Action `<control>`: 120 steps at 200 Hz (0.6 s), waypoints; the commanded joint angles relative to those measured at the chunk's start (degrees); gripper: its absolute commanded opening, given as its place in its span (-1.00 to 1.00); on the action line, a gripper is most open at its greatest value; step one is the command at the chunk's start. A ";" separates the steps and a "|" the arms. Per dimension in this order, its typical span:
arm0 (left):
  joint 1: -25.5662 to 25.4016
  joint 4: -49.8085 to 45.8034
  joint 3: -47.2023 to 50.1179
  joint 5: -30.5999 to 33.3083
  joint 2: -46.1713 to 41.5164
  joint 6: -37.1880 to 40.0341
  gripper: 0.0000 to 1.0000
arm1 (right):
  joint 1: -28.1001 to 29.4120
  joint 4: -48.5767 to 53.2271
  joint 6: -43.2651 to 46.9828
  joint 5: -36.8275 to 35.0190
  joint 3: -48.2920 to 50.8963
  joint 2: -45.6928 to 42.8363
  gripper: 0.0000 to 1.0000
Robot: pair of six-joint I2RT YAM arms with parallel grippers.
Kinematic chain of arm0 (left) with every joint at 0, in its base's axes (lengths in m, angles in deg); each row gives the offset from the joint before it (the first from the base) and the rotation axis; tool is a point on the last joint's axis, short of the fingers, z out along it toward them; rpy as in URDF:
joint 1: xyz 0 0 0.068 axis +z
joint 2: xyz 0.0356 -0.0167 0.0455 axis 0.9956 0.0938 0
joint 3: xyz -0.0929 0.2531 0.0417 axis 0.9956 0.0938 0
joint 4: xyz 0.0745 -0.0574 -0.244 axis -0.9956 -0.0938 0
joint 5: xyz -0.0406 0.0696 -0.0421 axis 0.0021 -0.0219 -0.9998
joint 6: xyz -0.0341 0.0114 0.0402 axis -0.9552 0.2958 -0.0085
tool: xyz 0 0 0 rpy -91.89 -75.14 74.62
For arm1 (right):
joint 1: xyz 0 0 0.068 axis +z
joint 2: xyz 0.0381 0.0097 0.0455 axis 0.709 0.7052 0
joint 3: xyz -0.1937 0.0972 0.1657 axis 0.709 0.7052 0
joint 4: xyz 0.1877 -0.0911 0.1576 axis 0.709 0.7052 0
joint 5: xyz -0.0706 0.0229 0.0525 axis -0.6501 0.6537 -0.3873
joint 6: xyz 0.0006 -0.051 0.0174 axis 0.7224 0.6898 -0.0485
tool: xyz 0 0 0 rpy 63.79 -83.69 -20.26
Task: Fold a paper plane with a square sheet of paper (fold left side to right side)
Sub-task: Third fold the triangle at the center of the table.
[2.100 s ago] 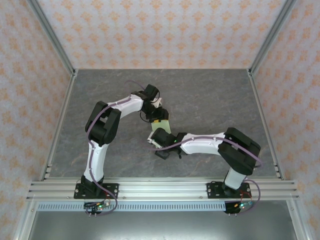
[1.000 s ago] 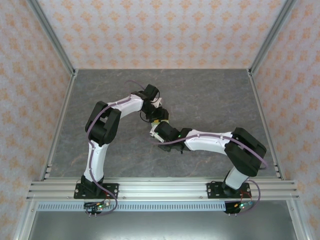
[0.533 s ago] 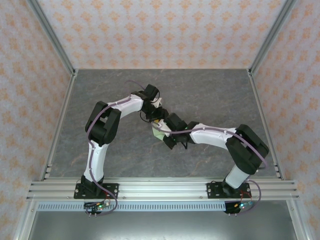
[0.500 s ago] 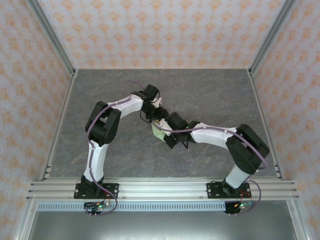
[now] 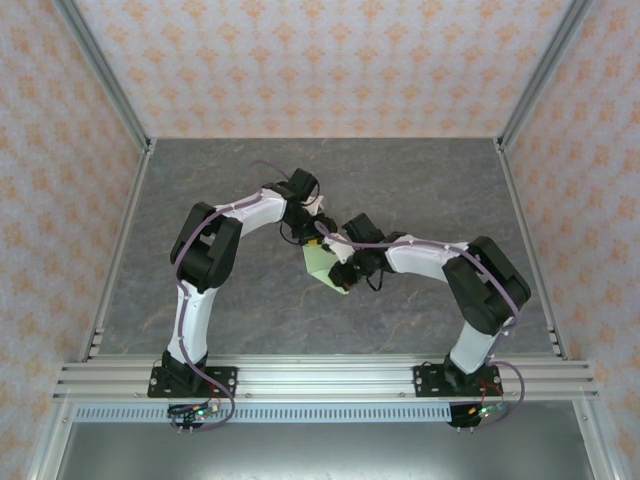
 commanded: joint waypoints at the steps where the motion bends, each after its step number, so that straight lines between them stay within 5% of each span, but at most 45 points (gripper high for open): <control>1: -0.93 -4.44 -0.05 1.33 2.05 0.87 0.00 | -1.34 0.14 -0.59 2.35 -1.78 0.99 -0.95; 120: -0.90 -4.72 -0.24 1.35 2.27 1.04 0.00 | -3.65 2.36 -0.19 4.40 -4.31 4.51 -0.94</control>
